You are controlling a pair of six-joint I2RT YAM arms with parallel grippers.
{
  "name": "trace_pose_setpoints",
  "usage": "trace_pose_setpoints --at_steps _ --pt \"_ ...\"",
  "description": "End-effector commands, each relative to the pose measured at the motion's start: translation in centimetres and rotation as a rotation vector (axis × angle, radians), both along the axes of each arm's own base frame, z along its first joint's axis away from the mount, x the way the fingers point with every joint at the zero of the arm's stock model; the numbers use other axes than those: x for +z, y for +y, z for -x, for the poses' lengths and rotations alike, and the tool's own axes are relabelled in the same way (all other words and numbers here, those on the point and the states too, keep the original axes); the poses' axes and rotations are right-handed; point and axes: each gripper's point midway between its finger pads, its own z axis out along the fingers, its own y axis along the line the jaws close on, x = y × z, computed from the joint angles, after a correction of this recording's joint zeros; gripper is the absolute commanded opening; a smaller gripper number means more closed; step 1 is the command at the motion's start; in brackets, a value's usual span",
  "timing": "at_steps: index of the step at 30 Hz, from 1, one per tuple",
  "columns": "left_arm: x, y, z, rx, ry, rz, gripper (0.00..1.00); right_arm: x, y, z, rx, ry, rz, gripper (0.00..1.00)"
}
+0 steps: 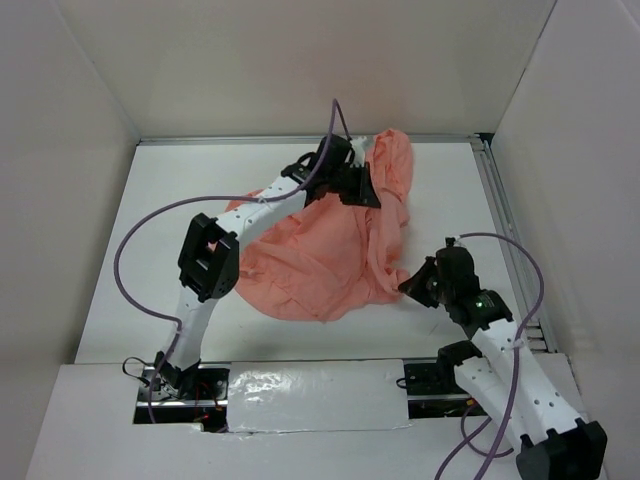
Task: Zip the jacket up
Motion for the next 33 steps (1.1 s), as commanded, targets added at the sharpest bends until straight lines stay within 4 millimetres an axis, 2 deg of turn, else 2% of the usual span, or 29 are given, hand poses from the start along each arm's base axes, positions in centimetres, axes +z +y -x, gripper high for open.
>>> trace_pose_setpoints --at_steps 1,4,5,6,7,9,12,13,15,16,17,18,19,20,21,22,23,24,26,27,28,32,33 --pt "-0.4 0.6 -3.5 0.115 0.024 0.015 0.0 -1.6 1.7 3.2 0.072 0.089 -0.07 0.0" --pt "-0.7 1.0 -5.7 0.168 0.052 0.032 0.0 -2.8 3.1 4.7 0.1 0.134 -0.139 0.0" --pt "-0.9 0.9 -6.3 0.173 0.055 0.038 0.0 -3.8 3.5 5.4 0.118 0.154 -0.145 0.0" --pt "-1.5 1.1 -6.5 0.186 0.075 0.028 0.0 -4.2 3.9 5.9 0.109 0.178 -0.163 0.01" --pt "-1.6 1.2 -6.9 0.19 0.078 0.034 0.0 -4.8 4.2 6.3 0.118 0.197 -0.17 0.09" --pt "-1.7 1.0 -6.8 0.168 0.078 0.051 0.0 -6.0 5.3 7.5 0.162 0.236 -0.187 0.18" --pt "-2.4 1.3 -5.6 0.138 0.082 0.054 0.0 -6.0 7.2 8.6 0.29 0.223 -0.199 0.29" --pt "-2.6 1.7 -5.3 0.136 0.073 0.052 0.04 -5.2 7.9 8.6 0.336 0.2 -0.203 0.36" --pt "-2.5 2.0 -5.2 0.137 0.054 0.042 0.12 -4.8 8.9 9.6 0.44 0.198 -0.178 0.43" --pt "-2.1 2.1 -5.1 0.13 0.041 0.041 0.15 -3.8 9.4 9.6 0.469 0.184 -0.174 0.43" --pt "-1.9 2.1 -5.1 0.13 0.036 0.038 0.26 -3.5 9.2 9.4 0.469 0.173 -0.144 0.43" --pt "-1.5 2.2 -5.0 0.108 0.02 0.033 0.38 -2.3 9.3 9.5 0.484 0.152 -0.12 0.45" --pt "-1.2 2.2 -4.9 0.102 0.015 0.029 0.71 -1.7 8.8 8.6 0.449 0.115 -0.079 0.47" --pt "-0.9 2.4 -4.7 0.095 0.004 0.025 0.87 -1.0 8.6 8.2 0.436 0.091 -0.065 0.51" --pt "-0.3 2.7 -4.4 0.095 -0.003 0.023 0.99 0.5 8.4 7.6 0.414 0.068 -0.057 0.63" --pt "0.0 3.0 -4.2 0.1 -0.009 0.016 0.99 1.1 8.2 7.1 0.399 0.045 -0.043 0.68" --pt "0.3 3.4 -4.2 0.1 -0.024 0.012 0.99 1.4 7.8 6.5 0.381 0.032 -0.016 0.99" --pt "1.3 4.0 -3.5 0.099 -0.035 0.018 0.99 2.3 7.6 5.5 0.357 0.004 -0.002 1.0" --pt "2.7 5.0 -3.1 0.084 -0.066 0.034 0.99 2.0 6.5 4.3 0.319 0.009 0.079 1.0" --pt "3.7 5.9 -2.2 0.083 -0.073 0.037 0.99 2.6 6.1 3.6 0.284 0.007 0.101 1.0" --pt "4.1 6.5 -1.7 0.086 -0.074 0.033 0.99 2.0 5.0 3.3 0.24 0.036 0.14 1.0" --pt "3.7 10.6 2.0 0.137 -0.064 -0.02 0.99 -0.5 3.0 2.4 0.18 0.14 0.262 0.94" --pt "2.7 12.3 4.4 0.149 -0.04 -0.034 0.99 -1.2 2.7 2.5 0.172 0.163 0.283 0.91"
